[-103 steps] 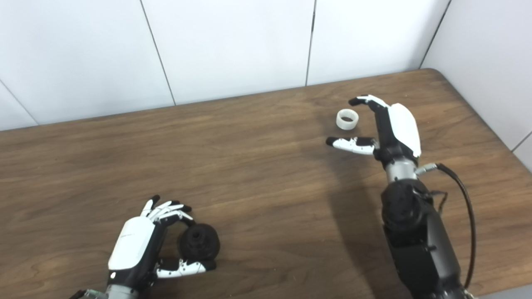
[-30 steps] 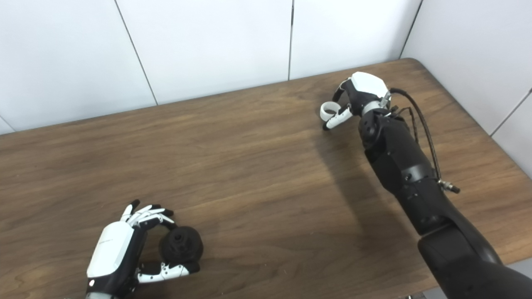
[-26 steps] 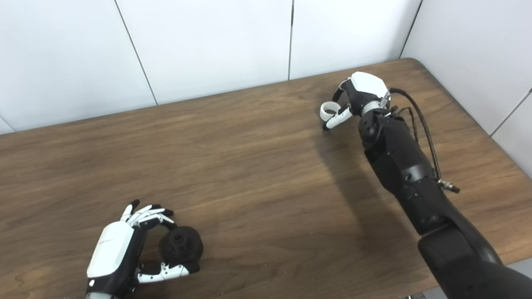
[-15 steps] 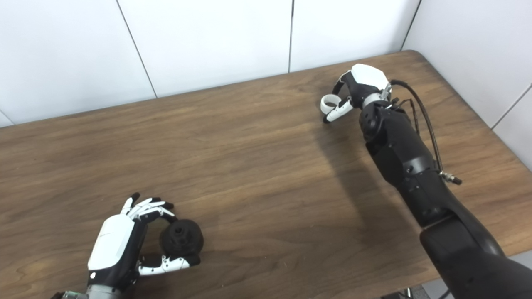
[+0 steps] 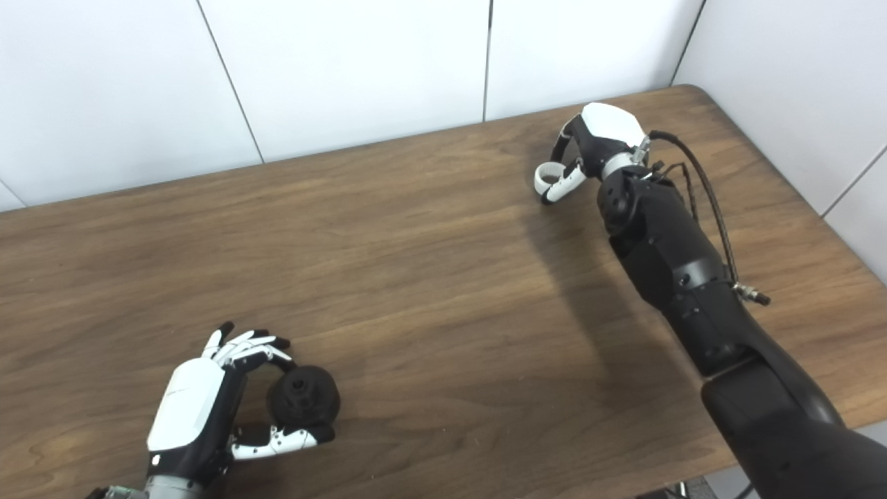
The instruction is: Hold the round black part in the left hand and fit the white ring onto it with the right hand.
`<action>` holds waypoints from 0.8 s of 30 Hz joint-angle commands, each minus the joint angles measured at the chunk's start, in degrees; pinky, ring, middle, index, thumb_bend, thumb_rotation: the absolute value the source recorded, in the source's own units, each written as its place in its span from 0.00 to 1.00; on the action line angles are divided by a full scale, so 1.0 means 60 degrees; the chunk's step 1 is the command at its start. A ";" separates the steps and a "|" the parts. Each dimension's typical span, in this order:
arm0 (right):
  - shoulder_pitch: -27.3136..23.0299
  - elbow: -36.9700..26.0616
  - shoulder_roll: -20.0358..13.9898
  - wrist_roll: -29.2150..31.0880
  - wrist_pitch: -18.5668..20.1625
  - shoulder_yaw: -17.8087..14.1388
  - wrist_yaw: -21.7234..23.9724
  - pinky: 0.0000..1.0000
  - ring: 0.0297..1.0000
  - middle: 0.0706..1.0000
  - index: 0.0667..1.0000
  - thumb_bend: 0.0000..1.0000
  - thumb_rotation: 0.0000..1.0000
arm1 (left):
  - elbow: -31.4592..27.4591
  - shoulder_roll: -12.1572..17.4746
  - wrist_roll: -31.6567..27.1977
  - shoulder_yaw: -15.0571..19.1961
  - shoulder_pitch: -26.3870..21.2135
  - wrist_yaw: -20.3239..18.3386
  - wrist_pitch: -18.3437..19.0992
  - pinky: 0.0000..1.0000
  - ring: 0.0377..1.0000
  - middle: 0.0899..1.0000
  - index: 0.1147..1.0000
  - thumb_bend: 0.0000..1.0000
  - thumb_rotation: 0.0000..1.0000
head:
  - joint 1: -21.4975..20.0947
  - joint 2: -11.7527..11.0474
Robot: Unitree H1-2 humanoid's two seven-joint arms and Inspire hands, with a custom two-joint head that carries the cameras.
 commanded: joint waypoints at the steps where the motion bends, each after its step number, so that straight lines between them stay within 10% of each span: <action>1: -0.0392 -0.0287 -0.0338 -0.0048 -0.0104 -0.0073 -0.0325 1.00 0.99 0.87 0.45 0.52 0.13 | -0.0190 0.0040 0.0031 0.0072 -0.0011 0.0145 -0.0085 1.00 0.85 0.73 0.42 0.52 0.05 | -0.0036 -0.0006; 12: -0.0254 -0.0438 -0.0406 -0.0022 -0.0340 -0.0014 -0.0557 1.00 0.98 0.87 0.45 0.52 0.13 | -0.0167 -0.0023 0.0098 0.0010 -0.0036 0.0129 -0.0049 1.00 0.85 0.74 0.42 0.52 0.05 | 0.0052 -0.0069; 24: 0.0708 -0.3141 -0.0432 -0.0229 -0.0875 0.0469 -0.0071 1.00 0.99 0.88 0.45 0.53 0.14 | -0.0035 -0.0159 0.0167 -0.0078 -0.0080 0.0109 -0.0033 1.00 0.85 0.74 0.42 0.52 0.05 | 0.0344 -0.0217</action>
